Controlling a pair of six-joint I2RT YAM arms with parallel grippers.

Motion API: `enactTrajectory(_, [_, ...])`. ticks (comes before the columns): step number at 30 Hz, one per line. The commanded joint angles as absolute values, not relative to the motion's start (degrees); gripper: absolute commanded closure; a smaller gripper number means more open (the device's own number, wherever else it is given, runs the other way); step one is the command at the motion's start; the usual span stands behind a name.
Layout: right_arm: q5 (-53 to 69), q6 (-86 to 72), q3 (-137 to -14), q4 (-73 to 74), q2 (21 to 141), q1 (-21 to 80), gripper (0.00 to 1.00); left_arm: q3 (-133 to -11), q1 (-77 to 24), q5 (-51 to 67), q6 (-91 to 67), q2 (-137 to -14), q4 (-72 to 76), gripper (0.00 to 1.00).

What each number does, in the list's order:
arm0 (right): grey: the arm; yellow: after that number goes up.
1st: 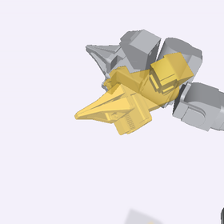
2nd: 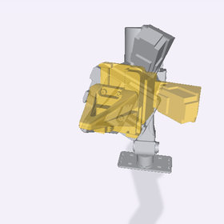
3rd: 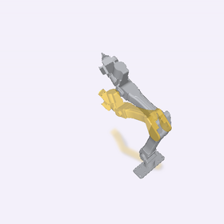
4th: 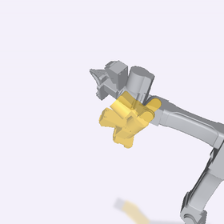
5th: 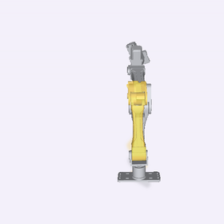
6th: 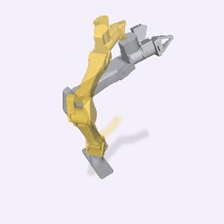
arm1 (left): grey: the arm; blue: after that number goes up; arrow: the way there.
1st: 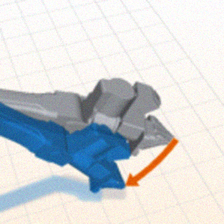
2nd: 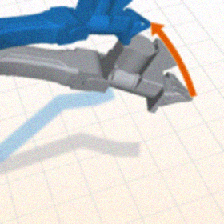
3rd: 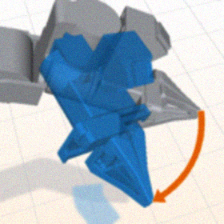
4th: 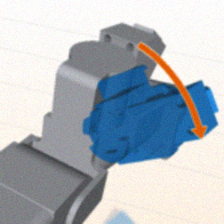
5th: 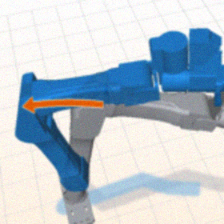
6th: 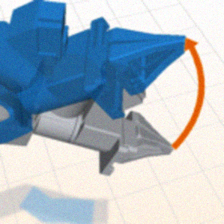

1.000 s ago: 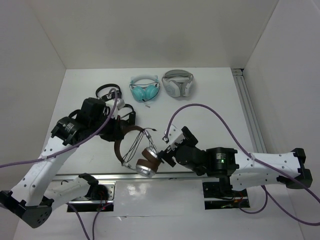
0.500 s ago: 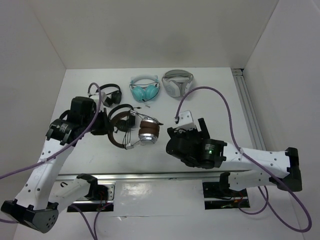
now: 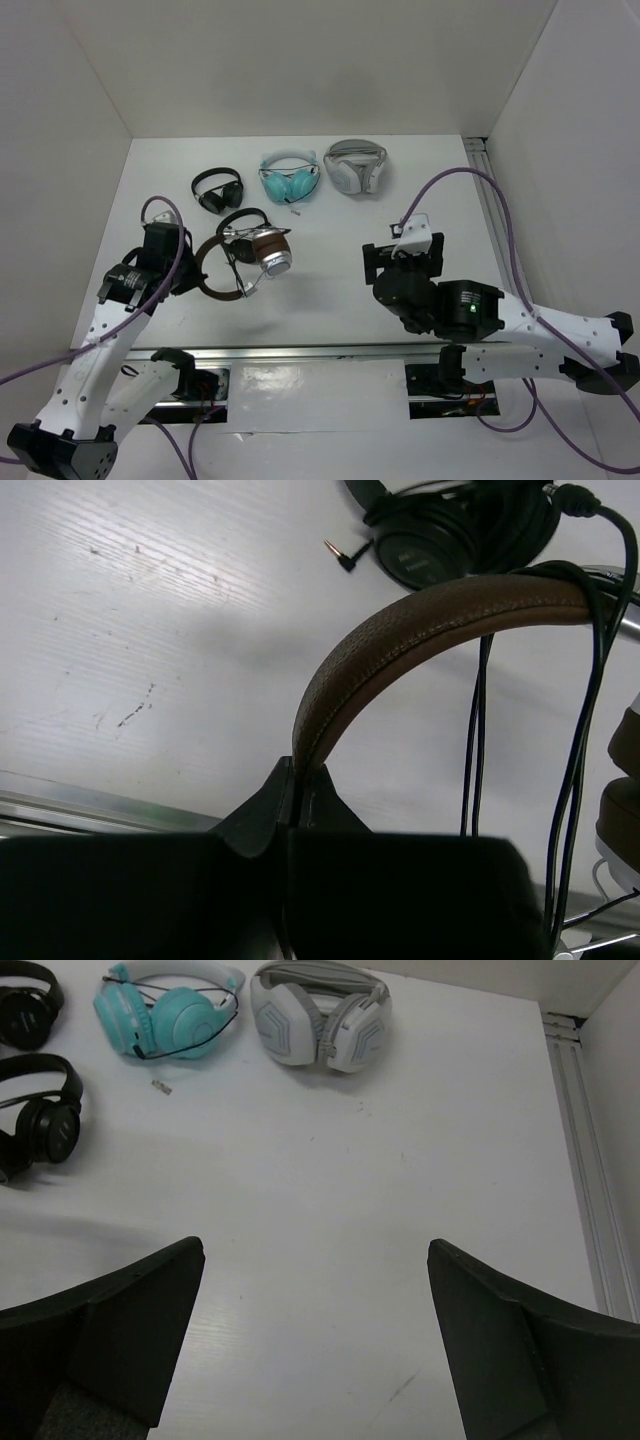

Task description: Wrap the headphones

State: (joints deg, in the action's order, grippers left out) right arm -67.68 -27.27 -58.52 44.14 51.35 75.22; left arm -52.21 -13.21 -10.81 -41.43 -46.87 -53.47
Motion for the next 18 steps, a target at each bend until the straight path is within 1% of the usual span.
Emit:
enactTrajectory(1, [-66.88, -27.07, -58.10, 41.48, 53.61, 75.06, 0.00, -53.35, -12.13, -15.29, -48.25, -45.18, -49.92, 1.00])
enactTrajectory(4, [-65.84, -27.60, -58.10, 41.48, 55.11, 75.06, 0.00, -53.35, -10.72, -14.24, -48.95, -47.02, -49.92, 1.00])
enactTrajectory(10, [-60.04, -26.64, -57.49, 35.35, 55.11, 75.06, 0.00, -52.82, -6.42, -21.26, -55.70, -49.56, -52.99, 1.00])
enactTrajectory(15, [-58.36, -26.02, -56.95, 33.31, 57.03, 75.06, 0.00, -54.66, 0.33, -21.97, -59.24, -53.78, -53.53, 1.00])
enactTrajectory(18, [-55.91, -26.54, -55.73, 32.17, 58.27, 75.06, 0.00, -55.99, 4.29, -26.35, -63.62, -56.85, -54.84, 1.00])
